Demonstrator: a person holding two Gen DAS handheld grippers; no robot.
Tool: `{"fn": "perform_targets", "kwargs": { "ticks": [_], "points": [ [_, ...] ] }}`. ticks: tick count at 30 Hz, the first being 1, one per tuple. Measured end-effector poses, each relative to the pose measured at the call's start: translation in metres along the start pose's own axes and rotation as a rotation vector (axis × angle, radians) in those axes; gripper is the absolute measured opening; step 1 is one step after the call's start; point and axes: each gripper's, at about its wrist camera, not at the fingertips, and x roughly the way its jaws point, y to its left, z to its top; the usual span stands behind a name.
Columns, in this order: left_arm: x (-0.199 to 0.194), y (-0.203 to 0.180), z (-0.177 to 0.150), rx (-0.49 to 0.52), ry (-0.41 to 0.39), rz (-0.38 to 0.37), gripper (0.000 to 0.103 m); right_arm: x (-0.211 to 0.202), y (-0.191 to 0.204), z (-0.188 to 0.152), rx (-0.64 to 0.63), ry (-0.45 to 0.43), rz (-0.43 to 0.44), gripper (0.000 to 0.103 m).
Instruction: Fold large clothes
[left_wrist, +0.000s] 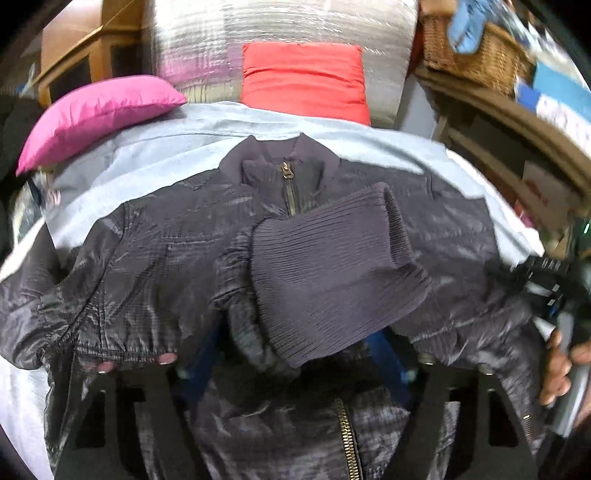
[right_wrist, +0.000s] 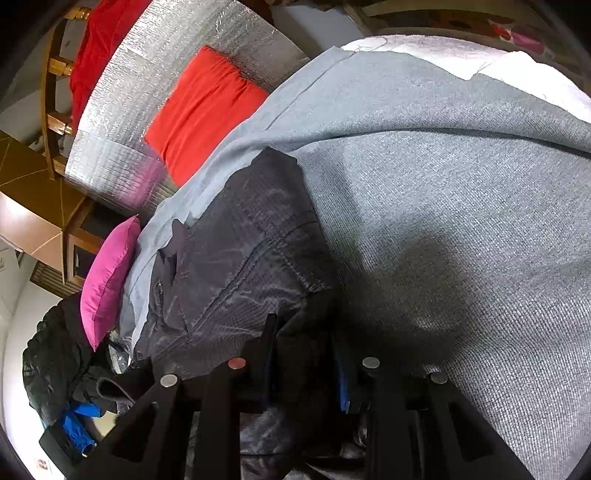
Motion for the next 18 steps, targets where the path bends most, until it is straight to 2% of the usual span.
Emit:
{"fn": "perform_targets", "kwargs": {
  "ticks": [2,5,7,10,12,13,15,18],
  "points": [
    [-0.001,0.014,0.003,-0.052,0.009,-0.024,0.051,0.0,0.001,0.0,-0.003,-0.002,-0.005,0.029],
    [-0.002,0.05,0.005,-0.2,0.041,-0.1,0.044,-0.001,0.003,-0.001,-0.009,-0.004,-0.01,0.028],
    [-0.005,0.075,0.0,-0.282,0.051,-0.126,0.044,-0.001,0.002,-0.001,-0.005,-0.003,-0.007,0.028],
    [-0.015,0.103,-0.01,-0.365,0.05,-0.102,0.045,-0.001,0.003,0.0,-0.004,-0.003,-0.01,0.028],
    [-0.016,0.121,-0.016,-0.416,0.064,-0.098,0.056,-0.001,0.002,0.0,0.002,-0.003,-0.008,0.029],
    [-0.014,0.125,-0.018,-0.435,0.069,-0.106,0.063,-0.001,0.001,0.0,0.012,0.0,-0.002,0.029],
    [-0.01,0.133,-0.021,-0.469,0.083,-0.136,0.064,-0.001,-0.002,0.001,0.033,0.004,0.012,0.03],
    [0.004,0.137,-0.025,-0.522,0.113,-0.206,0.064,0.0,-0.003,0.002,0.046,0.004,0.038,0.039]
  ]
}}
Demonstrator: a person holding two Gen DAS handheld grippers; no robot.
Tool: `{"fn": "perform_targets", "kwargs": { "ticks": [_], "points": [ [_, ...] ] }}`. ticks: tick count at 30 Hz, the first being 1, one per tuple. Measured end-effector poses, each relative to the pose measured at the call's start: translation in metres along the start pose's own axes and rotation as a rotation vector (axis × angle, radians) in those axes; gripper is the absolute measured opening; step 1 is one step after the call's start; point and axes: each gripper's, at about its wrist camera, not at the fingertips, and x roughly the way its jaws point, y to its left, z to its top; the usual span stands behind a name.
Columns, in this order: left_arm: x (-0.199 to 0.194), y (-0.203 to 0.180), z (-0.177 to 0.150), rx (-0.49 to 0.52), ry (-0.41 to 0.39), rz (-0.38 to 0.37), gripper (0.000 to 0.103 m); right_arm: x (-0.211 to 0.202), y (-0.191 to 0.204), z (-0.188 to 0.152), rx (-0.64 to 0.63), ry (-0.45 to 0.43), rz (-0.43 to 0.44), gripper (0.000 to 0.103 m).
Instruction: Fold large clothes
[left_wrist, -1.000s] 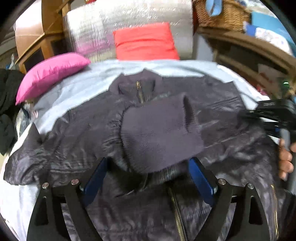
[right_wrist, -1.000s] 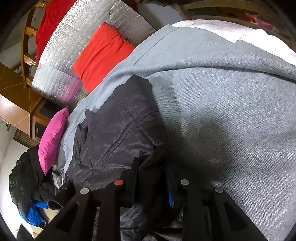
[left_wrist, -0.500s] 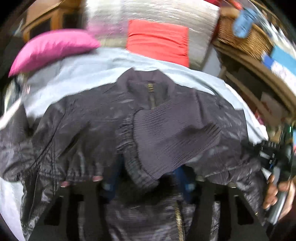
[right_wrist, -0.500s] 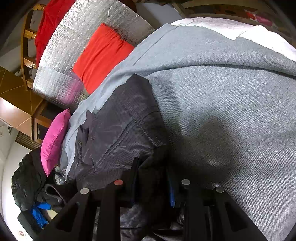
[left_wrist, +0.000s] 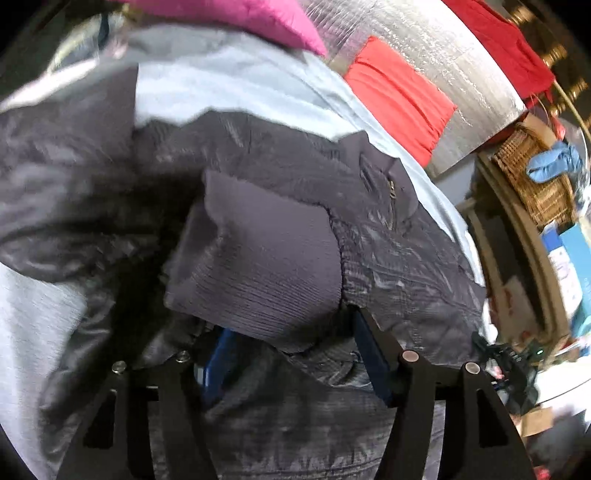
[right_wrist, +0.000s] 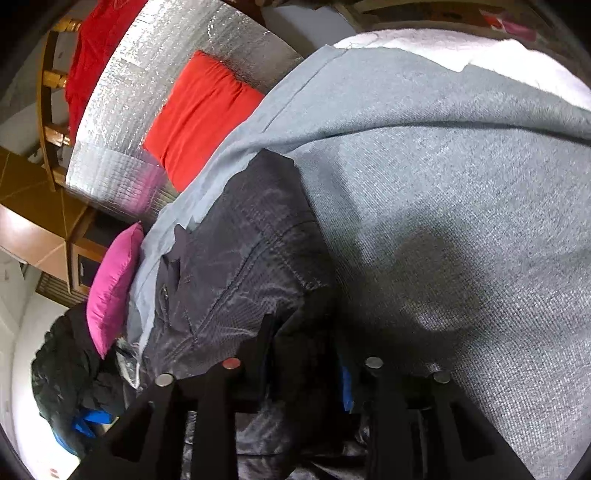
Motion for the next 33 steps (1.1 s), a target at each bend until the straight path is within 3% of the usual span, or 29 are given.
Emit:
{"fn": "perform_targets", "kwargs": {
  "ticks": [1,2,3,5,8,10,13,15,17,19,20,23,27,29,33],
  "points": [
    [0.002,0.001,0.0,-0.017,-0.002,-0.012,0.062,0.0,0.002,-0.001,-0.014,-0.008,-0.003,0.039],
    [0.004,0.001,0.001,-0.026,-0.008,-0.028,0.046,-0.001,0.006,-0.003,-0.042,-0.016,-0.009,0.04],
    [0.007,0.0,0.003,-0.03,-0.006,-0.037,0.039,-0.003,0.012,-0.004,-0.077,-0.03,-0.028,0.037],
    [0.004,0.0,0.004,-0.03,-0.034,-0.032,0.031,-0.011,0.023,-0.006,-0.13,-0.069,-0.033,0.029],
    [-0.011,-0.011,0.01,0.011,-0.113,-0.008,0.026,-0.029,0.036,-0.006,-0.163,-0.124,0.027,0.026],
    [-0.017,-0.019,0.011,0.07,-0.152,0.058,0.026,-0.033,0.042,-0.007,-0.192,-0.132,0.033,0.026],
    [0.003,-0.018,0.011,0.124,-0.084,0.179,0.027,-0.009,0.032,-0.009,-0.174,-0.054,-0.065,0.026],
    [0.02,-0.013,0.008,0.103,-0.009,0.197,0.032,0.001,0.028,-0.008,-0.149,-0.016,-0.103,0.029],
    [0.016,-0.014,0.01,0.084,-0.009,0.179,0.036,-0.007,0.036,-0.005,-0.162,-0.025,-0.127,0.035],
    [0.004,-0.02,0.012,0.103,-0.02,0.189,0.047,-0.021,0.041,-0.004,-0.176,-0.055,-0.158,0.066],
    [-0.006,-0.022,0.01,0.118,-0.04,0.197,0.054,-0.033,0.043,-0.005,-0.18,-0.114,-0.173,0.079],
    [-0.04,-0.029,0.003,0.171,-0.126,0.208,0.067,-0.064,0.047,-0.006,-0.178,-0.229,-0.181,0.079],
    [-0.096,-0.016,0.002,0.197,-0.256,0.256,0.072,-0.093,0.063,-0.022,-0.222,-0.305,-0.105,0.079],
    [-0.128,0.011,0.006,0.136,-0.354,0.328,0.084,-0.092,0.078,-0.032,-0.254,-0.281,-0.052,0.079],
    [-0.168,0.089,0.025,-0.115,-0.441,0.408,0.088,-0.081,0.118,-0.064,-0.385,-0.235,0.015,0.079]
  ]
}}
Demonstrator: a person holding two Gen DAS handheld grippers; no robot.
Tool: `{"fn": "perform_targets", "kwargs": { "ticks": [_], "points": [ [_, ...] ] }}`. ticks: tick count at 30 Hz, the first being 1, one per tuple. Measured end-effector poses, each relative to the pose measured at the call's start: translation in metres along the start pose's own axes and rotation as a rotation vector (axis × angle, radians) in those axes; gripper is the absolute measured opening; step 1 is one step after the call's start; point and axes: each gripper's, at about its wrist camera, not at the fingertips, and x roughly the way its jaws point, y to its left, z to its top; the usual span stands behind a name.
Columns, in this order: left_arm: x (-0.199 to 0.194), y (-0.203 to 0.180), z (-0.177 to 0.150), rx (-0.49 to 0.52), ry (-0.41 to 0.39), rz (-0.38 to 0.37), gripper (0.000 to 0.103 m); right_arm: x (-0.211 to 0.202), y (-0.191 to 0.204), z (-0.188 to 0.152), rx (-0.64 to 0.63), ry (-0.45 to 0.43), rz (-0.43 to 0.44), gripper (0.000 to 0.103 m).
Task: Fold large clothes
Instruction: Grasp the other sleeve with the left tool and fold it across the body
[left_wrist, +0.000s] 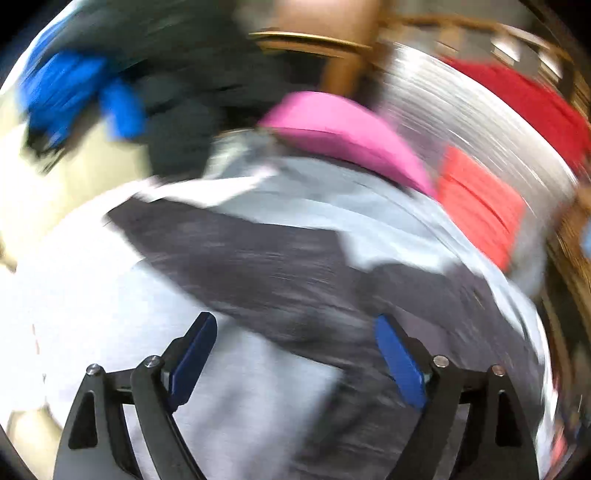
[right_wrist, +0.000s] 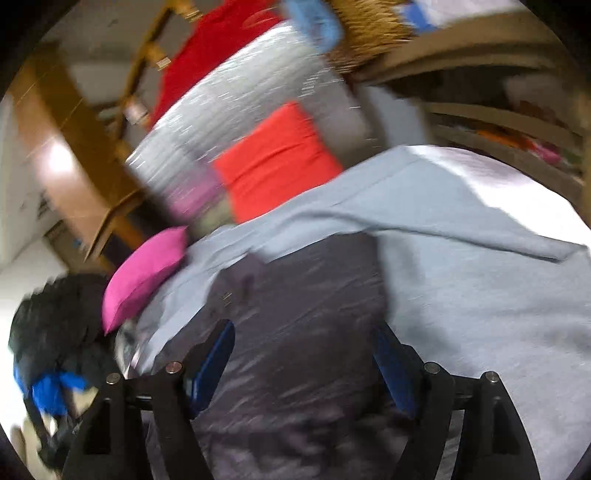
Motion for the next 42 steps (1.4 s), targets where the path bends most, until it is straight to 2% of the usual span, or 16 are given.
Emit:
{"fn": "perform_targets", "kwargs": {
  "ticks": [3,4,6,8,10,13,15,18,20,21,22,23,25,29,35,42],
  "points": [
    [0.022,0.064,0.014,-0.173,-0.013,0.099,0.088,0.012,0.031,-0.021,-0.054,0.053,0.091,0.079],
    [0.031,0.084,0.016,-0.226,-0.013,0.108,0.088,0.019,0.041,-0.03,-0.07,0.089,0.12,0.078],
    [0.057,0.119,0.022,-0.351,0.037,0.054,0.086,0.034,0.052,-0.042,-0.104,0.145,0.138,0.078],
    [0.077,0.139,0.026,-0.426,0.05,-0.009,0.086,0.045,0.061,-0.05,-0.138,0.177,0.13,0.078],
    [0.096,0.151,0.03,-0.479,0.073,-0.016,0.086,0.055,0.065,-0.056,-0.154,0.198,0.125,0.078],
    [0.123,0.162,0.032,-0.552,0.076,-0.087,0.086,0.064,0.061,-0.057,-0.149,0.21,0.125,0.078],
    [0.139,0.166,0.036,-0.568,0.082,-0.086,0.086,0.073,0.06,-0.057,-0.15,0.217,0.115,0.078],
    [0.152,0.169,0.051,-0.564,0.042,-0.076,0.079,0.081,0.054,-0.055,-0.148,0.225,0.099,0.078],
    [0.164,0.172,0.057,-0.571,0.06,-0.085,0.052,0.085,0.051,-0.055,-0.145,0.226,0.093,0.078],
    [0.169,0.175,0.057,-0.582,0.062,-0.069,0.044,0.086,0.051,-0.056,-0.143,0.223,0.091,0.078],
    [0.172,0.177,0.057,-0.584,0.058,-0.058,0.029,0.086,0.05,-0.055,-0.141,0.222,0.092,0.078],
    [0.175,0.178,0.058,-0.582,0.065,-0.049,0.02,0.087,0.05,-0.055,-0.138,0.222,0.095,0.078],
    [0.176,0.179,0.06,-0.582,0.064,-0.053,0.012,0.088,0.049,-0.053,-0.135,0.216,0.095,0.078],
    [0.153,0.151,0.075,-0.471,-0.018,-0.044,0.008,0.083,0.047,-0.048,-0.117,0.196,0.098,0.078],
    [0.095,0.073,0.096,-0.282,-0.149,-0.132,0.007,0.067,0.042,-0.04,-0.081,0.148,0.098,0.078],
    [0.037,-0.05,0.076,-0.013,-0.22,-0.307,0.007,0.046,0.021,-0.025,0.017,0.086,0.09,0.078]
  ]
}}
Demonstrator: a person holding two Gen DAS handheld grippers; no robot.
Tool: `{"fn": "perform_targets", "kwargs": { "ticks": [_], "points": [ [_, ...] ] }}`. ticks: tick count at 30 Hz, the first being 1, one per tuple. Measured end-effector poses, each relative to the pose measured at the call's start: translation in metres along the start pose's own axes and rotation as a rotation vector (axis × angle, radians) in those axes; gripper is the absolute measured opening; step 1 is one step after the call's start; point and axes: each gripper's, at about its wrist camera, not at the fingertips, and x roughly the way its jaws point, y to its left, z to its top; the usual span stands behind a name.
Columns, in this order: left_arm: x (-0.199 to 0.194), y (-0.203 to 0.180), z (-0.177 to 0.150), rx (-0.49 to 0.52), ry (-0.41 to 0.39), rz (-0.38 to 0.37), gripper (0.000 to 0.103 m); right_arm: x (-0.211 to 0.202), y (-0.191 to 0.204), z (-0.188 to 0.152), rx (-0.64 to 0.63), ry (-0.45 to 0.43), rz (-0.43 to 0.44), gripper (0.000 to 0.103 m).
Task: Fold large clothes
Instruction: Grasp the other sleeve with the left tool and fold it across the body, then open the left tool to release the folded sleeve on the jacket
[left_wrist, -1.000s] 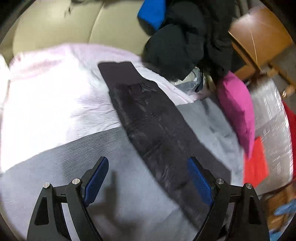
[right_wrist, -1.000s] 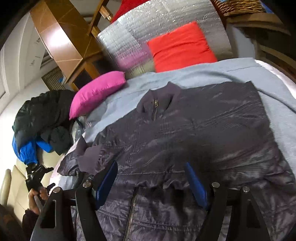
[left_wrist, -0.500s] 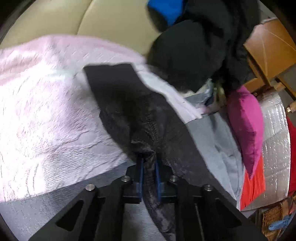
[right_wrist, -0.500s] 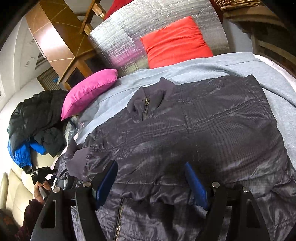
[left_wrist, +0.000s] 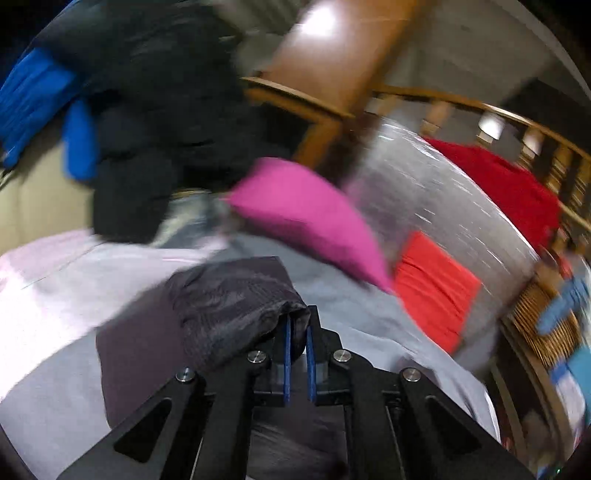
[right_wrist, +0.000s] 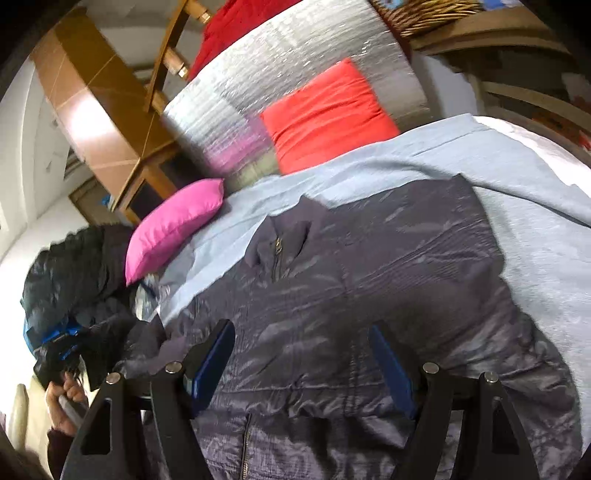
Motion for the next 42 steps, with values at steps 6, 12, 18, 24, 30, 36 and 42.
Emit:
{"fn": "perform_targets", "kwargs": {
  "ticks": [6,12,18,24,30,36,42],
  "points": [
    [0.004,-0.121,-0.055,0.19,0.113,-0.217,0.007,-0.022,-0.023,0.013,0.091,-0.061,-0.004,0.078],
    [0.034,-0.211,-0.153,0.421,0.35,-0.345,0.007,-0.038,-0.049,0.024,0.166,-0.108,-0.016,0.078],
    [0.072,-0.219,-0.243,0.544,0.697,-0.28,0.017,-0.047,-0.075,0.033,0.233,-0.122,-0.049,0.078],
    [0.01,-0.198,-0.197,0.475,0.662,-0.385,0.058,-0.045,-0.082,0.036,0.277,-0.092,-0.026,0.078],
    [-0.036,-0.142,-0.108,0.401,0.383,-0.261,0.071,-0.034,-0.04,0.026,0.11,-0.018,-0.003,0.078],
    [0.006,-0.061,-0.088,0.189,0.397,0.02,0.07,-0.001,0.036,-0.005,-0.226,0.116,-0.004,0.078],
    [0.048,-0.05,-0.109,0.238,0.495,0.132,0.055,0.025,0.096,-0.031,-0.437,0.169,0.01,0.083]
  ]
}}
